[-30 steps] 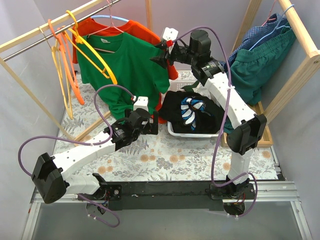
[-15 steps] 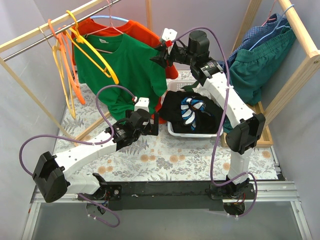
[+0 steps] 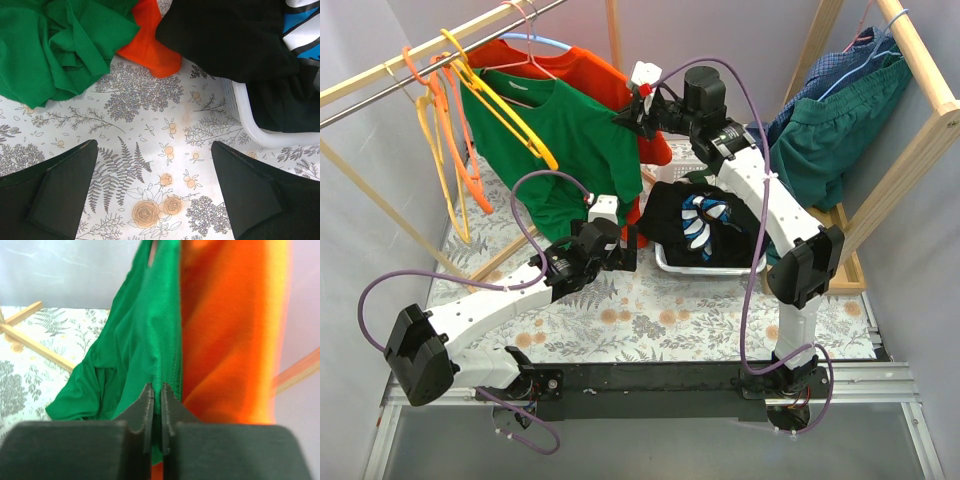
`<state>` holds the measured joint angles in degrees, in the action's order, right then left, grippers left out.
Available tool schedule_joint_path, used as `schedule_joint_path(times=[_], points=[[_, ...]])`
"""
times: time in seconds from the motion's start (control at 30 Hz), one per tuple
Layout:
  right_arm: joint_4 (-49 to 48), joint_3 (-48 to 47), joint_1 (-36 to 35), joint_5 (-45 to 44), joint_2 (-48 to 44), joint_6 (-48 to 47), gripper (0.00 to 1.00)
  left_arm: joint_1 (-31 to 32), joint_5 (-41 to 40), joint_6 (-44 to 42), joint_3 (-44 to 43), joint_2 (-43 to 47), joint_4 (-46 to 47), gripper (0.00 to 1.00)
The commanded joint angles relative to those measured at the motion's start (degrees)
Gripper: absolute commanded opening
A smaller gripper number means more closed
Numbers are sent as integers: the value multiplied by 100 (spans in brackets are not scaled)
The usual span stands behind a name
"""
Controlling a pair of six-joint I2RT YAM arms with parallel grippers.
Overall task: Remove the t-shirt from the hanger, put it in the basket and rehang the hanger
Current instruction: Pick up the hanger from the clothesline.
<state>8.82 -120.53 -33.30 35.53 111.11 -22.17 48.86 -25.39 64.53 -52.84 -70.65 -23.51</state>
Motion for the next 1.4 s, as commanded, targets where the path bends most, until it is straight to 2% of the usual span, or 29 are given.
schedule_joint_path(times=[0.0,0.13,0.33,0.57,0.9,1.37], points=[[-64,117,-238,-212,-186,-59,1,18,16,7,125,236,13,98],[-398,319,-379,-669,-397,46,1,9,25,42,151,306,-5,98],[-1505,1013,-581,-1601,-1012,380,1,18,-1,68,169,438,-40,98],[-2279,1085,-651,-2611,-1337,934,1,18,-19,103,160,596,-110,98],[-3096,1558,-669,-2876,-1873,1338,1,9,7,217,212,1018,-295,98],[-3676,1233,-669,-2674,-1944,1936,1,9,51,323,177,1150,-418,98]])
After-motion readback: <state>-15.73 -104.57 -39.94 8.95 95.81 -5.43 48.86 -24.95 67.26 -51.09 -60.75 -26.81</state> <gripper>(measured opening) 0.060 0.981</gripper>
